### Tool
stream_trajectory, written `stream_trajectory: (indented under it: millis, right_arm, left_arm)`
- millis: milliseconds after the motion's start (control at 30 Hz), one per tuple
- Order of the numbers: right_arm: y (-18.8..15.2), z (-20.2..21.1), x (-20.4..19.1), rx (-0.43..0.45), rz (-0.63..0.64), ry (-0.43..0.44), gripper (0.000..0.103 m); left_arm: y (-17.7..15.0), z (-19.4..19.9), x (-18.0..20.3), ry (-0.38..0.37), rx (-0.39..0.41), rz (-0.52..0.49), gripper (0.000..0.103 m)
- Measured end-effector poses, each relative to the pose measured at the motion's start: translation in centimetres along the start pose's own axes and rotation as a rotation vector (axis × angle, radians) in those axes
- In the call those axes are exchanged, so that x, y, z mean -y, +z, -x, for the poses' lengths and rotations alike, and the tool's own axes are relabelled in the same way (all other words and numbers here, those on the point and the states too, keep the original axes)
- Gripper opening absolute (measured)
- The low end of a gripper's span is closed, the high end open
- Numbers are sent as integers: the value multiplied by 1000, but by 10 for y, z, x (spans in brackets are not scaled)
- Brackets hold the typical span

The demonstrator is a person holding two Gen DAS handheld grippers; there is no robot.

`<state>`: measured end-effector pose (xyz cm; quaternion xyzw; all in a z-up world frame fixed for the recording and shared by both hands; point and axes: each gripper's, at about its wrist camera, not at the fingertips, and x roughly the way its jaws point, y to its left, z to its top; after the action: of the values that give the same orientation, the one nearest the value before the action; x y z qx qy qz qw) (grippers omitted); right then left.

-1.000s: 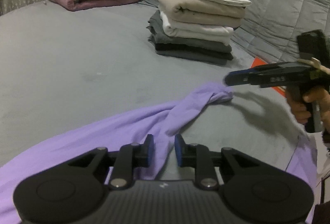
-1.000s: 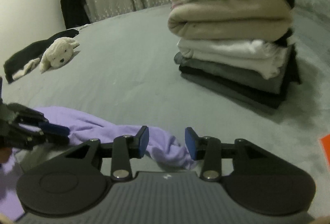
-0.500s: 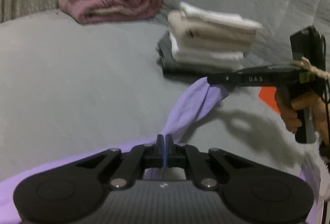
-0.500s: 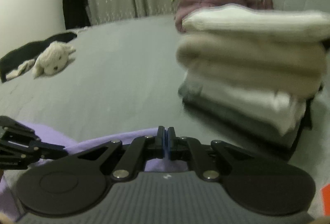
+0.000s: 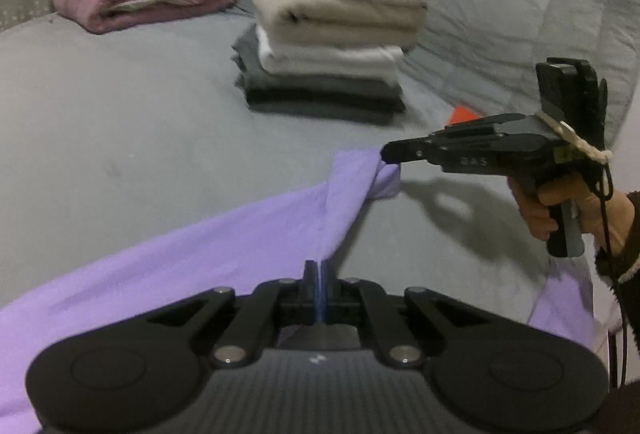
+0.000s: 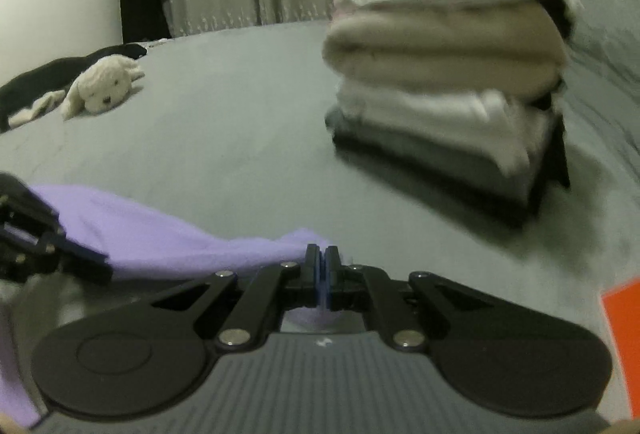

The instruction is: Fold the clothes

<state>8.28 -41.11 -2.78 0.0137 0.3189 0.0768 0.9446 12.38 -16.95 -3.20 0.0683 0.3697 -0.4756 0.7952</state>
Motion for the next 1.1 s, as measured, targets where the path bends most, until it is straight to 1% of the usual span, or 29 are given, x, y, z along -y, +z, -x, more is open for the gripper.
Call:
stream_trajectory:
  millis: [133, 200, 300, 433, 533, 600, 633, 667, 733, 867, 900, 933, 967, 1000, 1067, 1100]
  right_arm:
    - [-25, 18, 3, -23, -21, 9, 2]
    - [-36, 24, 2, -48, -27, 5, 2]
    - [-45, 35, 5, -68, -55, 22, 3]
    - [-39, 43, 9, -65, -92, 27, 15]
    - [-25, 40, 5, -49, -90, 31, 15]
    - [-15, 35, 1, -37, -92, 48, 22]
    - [-11, 32, -1, -30, -92, 56, 33]
    - [-6, 29, -5, -21, -84, 63, 36]
    - [3, 19, -12, -13, -74, 66, 36]
    - [14, -6, -22, -31, -80, 44, 36]
    - [16, -13, -24, -39, -80, 38, 35]
    - [17, -19, -26, -49, -77, 31, 25]
    - [16, -24, -27, -61, -69, 19, 8]
    - [14, -25, -27, -65, -68, 9, 5]
    - [10, -27, -25, -70, -68, -10, 5]
    - [8, -22, -24, -59, -74, -17, 5]
  left_arm:
    - [-7, 1, 3, -12, -43, -44, 1]
    - [-10, 2, 5, -14, -66, -73, 1]
    - [-12, 6, 8, -20, -93, -112, 1]
    - [-9, 11, 6, -45, -109, -120, 2]
    - [-5, 16, 3, -71, -83, -99, 6]
    - [-2, 17, 2, -77, -65, -87, 12]
    - [0, 16, 1, -70, -56, -82, 13]
    - [2, 15, 0, -61, -48, -78, 15]
    - [6, 13, -4, -37, -35, -58, 19]
    - [12, 4, -15, -4, -19, 6, 20]
    - [13, 1, -17, 3, -17, 21, 20]
    - [13, -2, -18, 10, -18, 27, 20]
    - [13, -5, -18, 18, -21, 31, 20]
    - [13, -7, -18, 22, -24, 33, 20]
    - [12, -12, -17, 26, -33, 35, 20]
    - [11, -12, -16, 26, -35, 34, 20]
